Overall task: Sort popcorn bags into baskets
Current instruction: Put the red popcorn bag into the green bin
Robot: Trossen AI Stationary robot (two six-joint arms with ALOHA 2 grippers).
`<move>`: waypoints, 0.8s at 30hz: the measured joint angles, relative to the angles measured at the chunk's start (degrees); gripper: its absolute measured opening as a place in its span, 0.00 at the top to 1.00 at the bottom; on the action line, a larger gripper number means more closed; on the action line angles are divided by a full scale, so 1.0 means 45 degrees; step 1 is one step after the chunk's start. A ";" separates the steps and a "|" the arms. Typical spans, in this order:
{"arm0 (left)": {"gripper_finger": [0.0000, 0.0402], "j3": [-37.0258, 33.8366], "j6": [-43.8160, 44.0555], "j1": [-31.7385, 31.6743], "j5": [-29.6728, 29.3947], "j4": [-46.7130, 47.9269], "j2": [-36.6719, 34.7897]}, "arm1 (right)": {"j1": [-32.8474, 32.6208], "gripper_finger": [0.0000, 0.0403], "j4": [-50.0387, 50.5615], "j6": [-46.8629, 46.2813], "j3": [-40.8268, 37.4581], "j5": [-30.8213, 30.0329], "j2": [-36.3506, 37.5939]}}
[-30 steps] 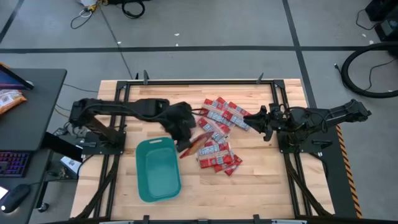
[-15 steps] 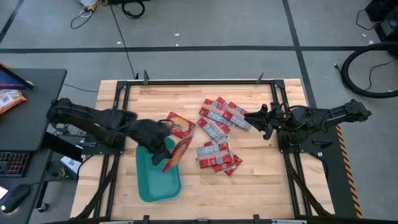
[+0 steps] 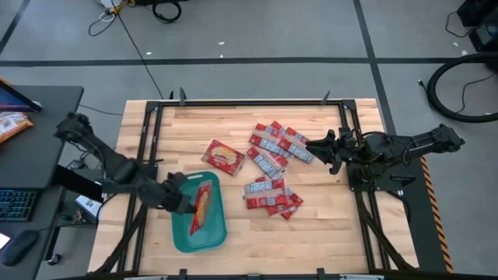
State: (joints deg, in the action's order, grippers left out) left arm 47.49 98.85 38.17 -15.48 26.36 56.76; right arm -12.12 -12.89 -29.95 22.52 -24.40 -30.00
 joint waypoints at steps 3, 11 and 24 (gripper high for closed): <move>0.98 -0.0671 0.1263 0.0397 -0.0591 -0.0805 0.0040 | 0.0000 0.69 -0.0058 -0.0023 0.0000 0.0003 0.0000; 0.98 -0.2639 0.4467 0.0720 -0.2258 -0.1239 0.0042 | 0.0000 0.69 -0.0354 0.0063 0.0000 0.0030 0.0000; 0.98 -0.4226 0.4806 0.0531 -0.3279 -0.4353 0.0236 | 0.0000 0.69 -0.0432 -0.0044 0.0000 -0.0109 0.0000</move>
State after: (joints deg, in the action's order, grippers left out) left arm 28.47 120.48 40.56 -30.24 6.77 57.82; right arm -12.12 -14.83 -30.15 22.52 -24.89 -30.00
